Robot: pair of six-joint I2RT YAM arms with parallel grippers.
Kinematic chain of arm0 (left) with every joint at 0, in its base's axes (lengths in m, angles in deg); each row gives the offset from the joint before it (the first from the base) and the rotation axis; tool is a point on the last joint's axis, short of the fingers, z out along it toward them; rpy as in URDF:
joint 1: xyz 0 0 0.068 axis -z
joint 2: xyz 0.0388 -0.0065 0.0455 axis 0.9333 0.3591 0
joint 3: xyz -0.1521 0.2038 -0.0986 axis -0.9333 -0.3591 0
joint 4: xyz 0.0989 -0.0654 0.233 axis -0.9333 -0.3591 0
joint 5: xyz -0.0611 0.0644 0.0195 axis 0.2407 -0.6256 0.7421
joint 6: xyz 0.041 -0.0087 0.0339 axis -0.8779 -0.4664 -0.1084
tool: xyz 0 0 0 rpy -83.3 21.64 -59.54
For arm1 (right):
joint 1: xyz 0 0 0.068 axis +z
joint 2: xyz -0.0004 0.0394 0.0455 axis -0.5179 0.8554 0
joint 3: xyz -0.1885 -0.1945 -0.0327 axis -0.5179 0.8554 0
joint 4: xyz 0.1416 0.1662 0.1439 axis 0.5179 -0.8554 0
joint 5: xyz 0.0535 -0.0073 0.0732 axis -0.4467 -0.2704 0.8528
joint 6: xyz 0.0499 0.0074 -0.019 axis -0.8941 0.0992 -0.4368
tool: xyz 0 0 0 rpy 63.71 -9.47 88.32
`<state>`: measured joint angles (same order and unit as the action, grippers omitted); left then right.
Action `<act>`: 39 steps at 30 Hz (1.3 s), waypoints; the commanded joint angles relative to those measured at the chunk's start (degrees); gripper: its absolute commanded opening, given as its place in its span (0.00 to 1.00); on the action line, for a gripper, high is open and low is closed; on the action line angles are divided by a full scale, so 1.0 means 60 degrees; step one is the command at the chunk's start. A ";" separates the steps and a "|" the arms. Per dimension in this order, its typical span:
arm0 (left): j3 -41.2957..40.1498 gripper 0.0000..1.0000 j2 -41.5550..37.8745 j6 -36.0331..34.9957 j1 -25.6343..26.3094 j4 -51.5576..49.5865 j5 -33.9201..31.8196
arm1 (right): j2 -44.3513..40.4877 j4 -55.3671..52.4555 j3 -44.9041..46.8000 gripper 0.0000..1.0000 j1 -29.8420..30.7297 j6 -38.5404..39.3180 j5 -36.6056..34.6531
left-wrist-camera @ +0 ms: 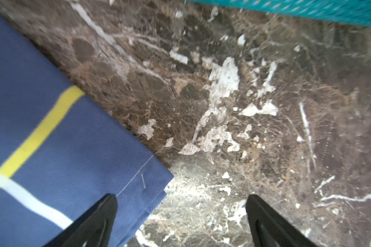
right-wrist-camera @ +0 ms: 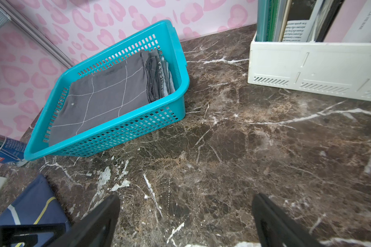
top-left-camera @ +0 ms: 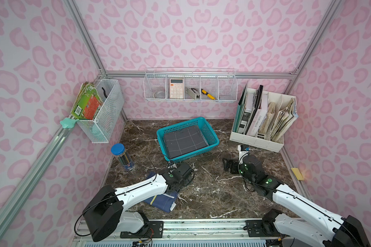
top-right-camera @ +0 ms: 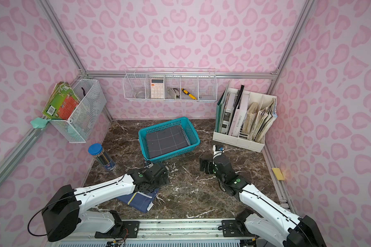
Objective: Put the folded pillowcase in the basket
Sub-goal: Move the pillowcase to the center of the board.
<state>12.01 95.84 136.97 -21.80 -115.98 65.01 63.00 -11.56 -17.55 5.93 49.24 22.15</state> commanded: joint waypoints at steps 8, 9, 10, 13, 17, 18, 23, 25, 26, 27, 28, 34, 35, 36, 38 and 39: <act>-0.0937 0.99 -0.2186 -0.1898 -0.2935 -0.1928 -0.0483 | 0.1124 0.0697 -0.0153 0.99 0.0973 -0.0264 0.0258; -0.1069 0.99 -0.2298 -0.2081 -0.3327 -0.1924 -0.0258 | 0.1232 0.0718 -0.0213 0.99 0.1099 -0.0261 0.0208; -0.1166 0.99 -0.2362 -0.2212 -0.3614 -0.1880 -0.0025 | 0.1322 0.0726 -0.0250 0.99 0.1191 -0.0268 0.0155; -0.1541 0.99 -0.2405 -0.2312 -0.4036 -0.1455 0.0632 | 0.1577 0.0824 -0.0244 0.99 0.1353 -0.0305 0.0085; -0.1532 0.98 -0.1801 -0.2027 -0.3867 -0.1364 0.1625 | 0.1790 0.0743 -0.0222 0.98 0.1379 -0.0406 0.0146; -0.1476 0.98 -0.1565 -0.1981 -0.3723 -0.1403 0.1708 | 0.1791 0.0688 -0.0224 0.99 0.1386 -0.0417 0.0146; -0.1886 0.98 -0.0916 -0.1587 -0.2687 -0.0601 0.2205 | 0.1805 0.0618 -0.0195 0.99 0.1375 -0.0400 0.0073; -0.1888 0.98 -0.0451 -0.1349 -0.2143 -0.0172 0.2416 | 0.1805 0.0573 -0.0224 0.99 0.1375 -0.0398 0.0021; -0.1790 0.98 -0.0121 -0.1236 -0.1884 -0.0034 0.2484 | 0.1783 0.0547 -0.0232 0.99 0.1386 -0.0401 -0.0014; -0.1621 0.98 0.0231 -0.1149 -0.1691 0.0066 0.2596 | 0.1755 0.0522 -0.0240 0.99 0.1386 -0.0389 -0.0064; -0.1442 0.98 0.0524 -0.1092 -0.1590 0.0161 0.2773 | 0.1734 0.0521 -0.0232 0.99 0.1383 -0.0400 -0.0098; 0.0479 0.98 0.2340 -0.1106 -0.0696 0.1215 0.3507 | 0.1479 0.0533 -0.0022 0.99 0.1371 -0.0385 -0.0399; 0.0819 0.98 0.2718 -0.1166 -0.0535 0.1329 0.3597 | 0.1418 0.0456 -0.0026 0.99 0.1371 -0.0369 -0.0455; 0.1310 0.98 0.3162 -0.1230 -0.0337 0.1414 0.3692 | 0.1342 0.0350 -0.0041 0.99 0.1371 -0.0371 -0.0554; 0.2160 0.97 0.3905 -0.1347 -0.0031 0.1438 0.3872 | 0.1150 0.0175 -0.0008 0.99 0.1349 -0.0377 -0.0707; 0.2571 0.97 0.4210 -0.1439 0.0097 0.1470 0.3980 | 0.1037 0.0128 0.0028 0.99 0.1326 -0.0400 -0.0733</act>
<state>23.98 117.50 129.43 -22.67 -113.55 82.17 70.30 -9.37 -17.68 14.04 47.12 19.84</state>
